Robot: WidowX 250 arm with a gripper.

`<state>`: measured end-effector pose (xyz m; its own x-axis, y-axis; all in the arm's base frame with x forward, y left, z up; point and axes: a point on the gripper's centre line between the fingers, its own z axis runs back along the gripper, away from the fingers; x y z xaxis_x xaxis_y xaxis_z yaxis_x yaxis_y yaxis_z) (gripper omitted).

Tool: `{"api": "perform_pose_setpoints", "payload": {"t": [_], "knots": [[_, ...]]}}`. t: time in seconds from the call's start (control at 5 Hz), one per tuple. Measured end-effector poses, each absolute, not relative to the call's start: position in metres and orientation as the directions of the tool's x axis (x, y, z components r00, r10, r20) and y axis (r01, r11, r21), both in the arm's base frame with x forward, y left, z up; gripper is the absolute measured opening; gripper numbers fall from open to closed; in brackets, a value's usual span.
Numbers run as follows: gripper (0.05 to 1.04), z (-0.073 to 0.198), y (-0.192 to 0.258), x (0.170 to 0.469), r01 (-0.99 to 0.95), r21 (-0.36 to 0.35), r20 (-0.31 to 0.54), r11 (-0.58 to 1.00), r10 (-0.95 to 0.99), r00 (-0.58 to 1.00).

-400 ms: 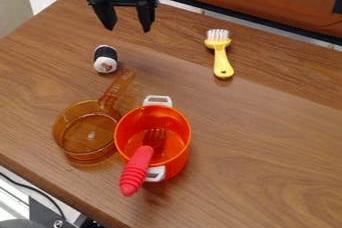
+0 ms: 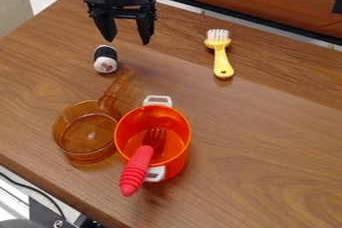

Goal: Take the object into the the pan

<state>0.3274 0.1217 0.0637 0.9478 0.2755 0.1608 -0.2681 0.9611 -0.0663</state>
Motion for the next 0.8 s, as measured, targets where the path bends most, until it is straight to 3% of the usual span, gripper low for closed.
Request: {"api": "perform_pose_setpoints", "payload": {"t": [0.2,0.6,0.8], "knots": [[0.997,0.068,0.133,0.319,-0.296,-0.064,0.124,0.953,0.302,0.945],[0.997,0.068,0.149,0.316,-0.379,0.019,0.137,0.925,0.373,0.918],[0.997,0.057,0.147,0.315,-0.418,0.017,0.1,0.908,0.414,0.905]]}}
